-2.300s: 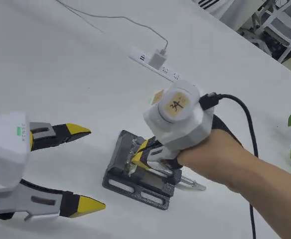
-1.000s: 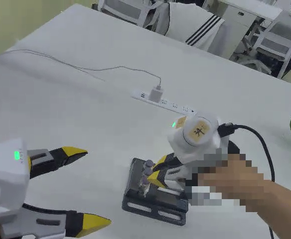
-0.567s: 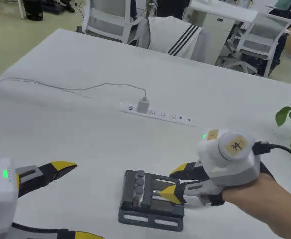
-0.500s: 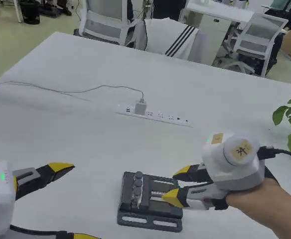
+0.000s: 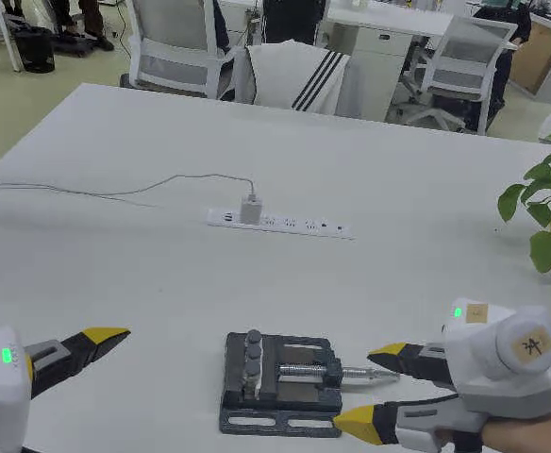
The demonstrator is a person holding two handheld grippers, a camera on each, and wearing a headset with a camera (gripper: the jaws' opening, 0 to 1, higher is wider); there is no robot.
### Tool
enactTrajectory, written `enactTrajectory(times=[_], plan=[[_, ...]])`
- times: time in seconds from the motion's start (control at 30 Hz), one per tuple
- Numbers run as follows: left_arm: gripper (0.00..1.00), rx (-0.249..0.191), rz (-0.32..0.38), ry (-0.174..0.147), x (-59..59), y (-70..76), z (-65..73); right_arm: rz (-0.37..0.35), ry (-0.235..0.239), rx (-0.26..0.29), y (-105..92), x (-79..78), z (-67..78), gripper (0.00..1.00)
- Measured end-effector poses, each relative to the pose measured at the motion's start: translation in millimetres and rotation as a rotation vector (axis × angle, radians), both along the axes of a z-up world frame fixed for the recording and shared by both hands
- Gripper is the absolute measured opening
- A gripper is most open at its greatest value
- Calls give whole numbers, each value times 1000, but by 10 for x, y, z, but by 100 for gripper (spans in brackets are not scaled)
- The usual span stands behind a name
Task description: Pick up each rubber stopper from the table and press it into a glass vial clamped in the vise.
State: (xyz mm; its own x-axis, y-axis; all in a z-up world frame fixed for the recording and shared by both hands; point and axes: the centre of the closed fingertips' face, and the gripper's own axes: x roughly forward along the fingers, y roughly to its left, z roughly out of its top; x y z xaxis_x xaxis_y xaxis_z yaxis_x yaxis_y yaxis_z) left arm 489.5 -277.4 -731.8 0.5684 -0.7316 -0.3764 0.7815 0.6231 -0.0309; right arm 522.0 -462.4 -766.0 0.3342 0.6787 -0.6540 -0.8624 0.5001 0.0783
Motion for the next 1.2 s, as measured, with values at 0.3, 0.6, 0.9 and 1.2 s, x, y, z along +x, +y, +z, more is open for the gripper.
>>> enactTrajectory(times=[0.3,0.6,0.9,1.2], plan=[[99,19,2,19,83,-46,-129,-15,-30,61,-110,-26,-38,77],[99,52,-28,53,119,-88,-310,-2,-41,75,-105,-26,-82,88],[99,48,-49,71,127,-155,-396,0,-49,71,-121,0,-63,87],[99,43,-53,74,118,-161,-394,11,-56,93,-86,26,2,88]])
